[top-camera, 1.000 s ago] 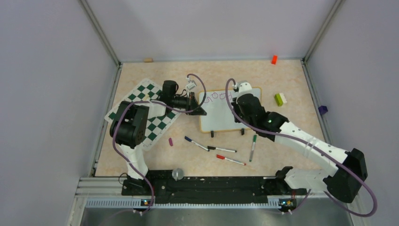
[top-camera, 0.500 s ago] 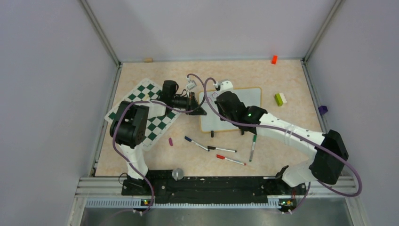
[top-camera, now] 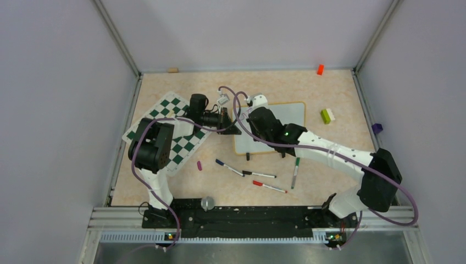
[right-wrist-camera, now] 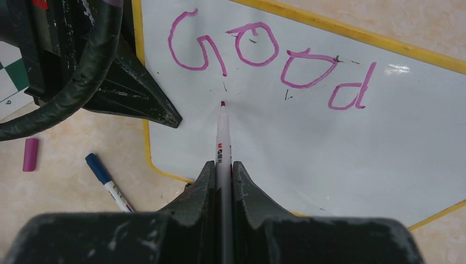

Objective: Write a sentence on the whiteboard

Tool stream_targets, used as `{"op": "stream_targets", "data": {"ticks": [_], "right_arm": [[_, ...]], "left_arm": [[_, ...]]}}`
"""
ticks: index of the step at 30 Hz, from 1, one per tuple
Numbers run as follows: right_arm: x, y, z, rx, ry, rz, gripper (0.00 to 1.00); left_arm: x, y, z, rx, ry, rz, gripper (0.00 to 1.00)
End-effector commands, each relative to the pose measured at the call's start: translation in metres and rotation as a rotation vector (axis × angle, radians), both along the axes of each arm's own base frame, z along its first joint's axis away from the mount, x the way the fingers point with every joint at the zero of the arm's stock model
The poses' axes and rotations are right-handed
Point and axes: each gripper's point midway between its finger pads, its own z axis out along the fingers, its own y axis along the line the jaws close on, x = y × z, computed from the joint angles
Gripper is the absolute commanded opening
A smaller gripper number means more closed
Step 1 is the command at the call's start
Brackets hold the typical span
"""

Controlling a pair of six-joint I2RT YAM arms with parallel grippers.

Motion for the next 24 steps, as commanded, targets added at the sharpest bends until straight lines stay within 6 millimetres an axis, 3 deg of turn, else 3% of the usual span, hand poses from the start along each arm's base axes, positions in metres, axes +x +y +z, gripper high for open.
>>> {"op": "stream_targets", "data": {"ticks": [1,11,24], "right_arm": [[0.005,0.022,0.028,0.085,-0.047,0.018,0.0],[0.01,0.021,0.019,0.049,-0.045,-0.005,0.0],[0.014,-0.002,0.01,-0.05,-0.05,-0.087,0.0]], "left_arm": [[-0.004,-0.004,-0.008,0.028,-0.026,-0.006,0.0],[-0.003,-0.004,-0.007,0.027,-0.029,-0.007,0.0],[-0.003,-0.004,-0.008,0.028,-0.029,-0.005,0.0]]}}
